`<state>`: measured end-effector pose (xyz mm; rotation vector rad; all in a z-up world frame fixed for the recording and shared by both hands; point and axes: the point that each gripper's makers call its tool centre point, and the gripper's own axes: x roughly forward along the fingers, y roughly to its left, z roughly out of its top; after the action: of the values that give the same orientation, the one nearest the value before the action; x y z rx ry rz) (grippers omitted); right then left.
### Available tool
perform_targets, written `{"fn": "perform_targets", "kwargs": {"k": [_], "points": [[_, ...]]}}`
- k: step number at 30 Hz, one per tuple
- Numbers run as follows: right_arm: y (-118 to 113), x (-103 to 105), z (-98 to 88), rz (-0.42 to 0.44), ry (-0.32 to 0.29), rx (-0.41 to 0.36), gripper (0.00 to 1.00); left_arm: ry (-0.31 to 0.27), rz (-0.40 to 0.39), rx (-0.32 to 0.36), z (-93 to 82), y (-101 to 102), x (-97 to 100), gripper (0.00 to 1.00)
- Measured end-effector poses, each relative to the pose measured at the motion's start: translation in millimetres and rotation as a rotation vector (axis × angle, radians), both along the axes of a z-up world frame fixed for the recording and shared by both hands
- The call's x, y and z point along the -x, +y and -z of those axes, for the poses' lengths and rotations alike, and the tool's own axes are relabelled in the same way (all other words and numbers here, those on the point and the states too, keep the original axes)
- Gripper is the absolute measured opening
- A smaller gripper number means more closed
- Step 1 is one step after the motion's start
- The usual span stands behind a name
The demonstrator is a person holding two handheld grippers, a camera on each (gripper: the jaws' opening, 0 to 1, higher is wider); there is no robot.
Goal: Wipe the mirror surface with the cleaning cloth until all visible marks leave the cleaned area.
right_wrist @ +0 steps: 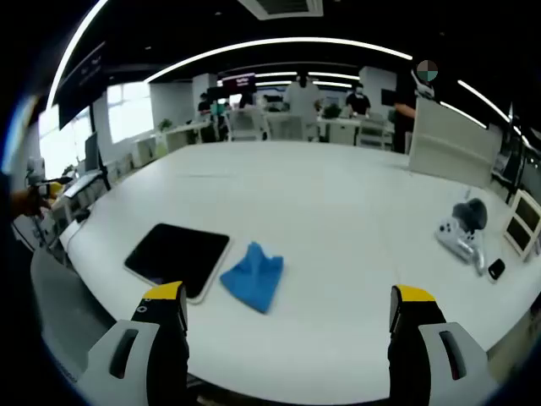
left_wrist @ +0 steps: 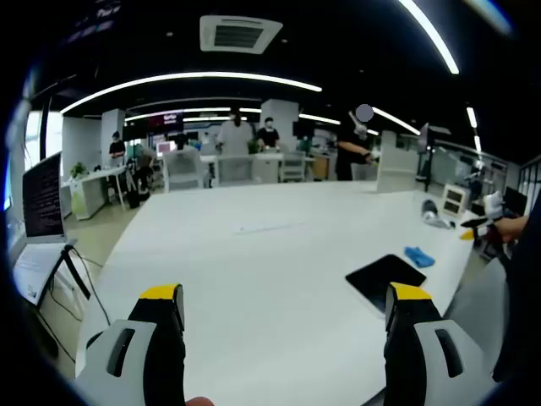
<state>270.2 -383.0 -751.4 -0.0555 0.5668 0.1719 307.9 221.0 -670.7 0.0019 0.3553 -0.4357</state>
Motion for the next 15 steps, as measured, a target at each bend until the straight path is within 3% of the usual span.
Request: {"fn": "perform_targets", "kwargs": {"k": [15], "points": [[1.4, -1.6, 2.3, -0.002, 0.006, -0.003, 0.99, 0.013, -0.004, 0.014, 3.8, 1.9, -1.8, 0.99]]}}
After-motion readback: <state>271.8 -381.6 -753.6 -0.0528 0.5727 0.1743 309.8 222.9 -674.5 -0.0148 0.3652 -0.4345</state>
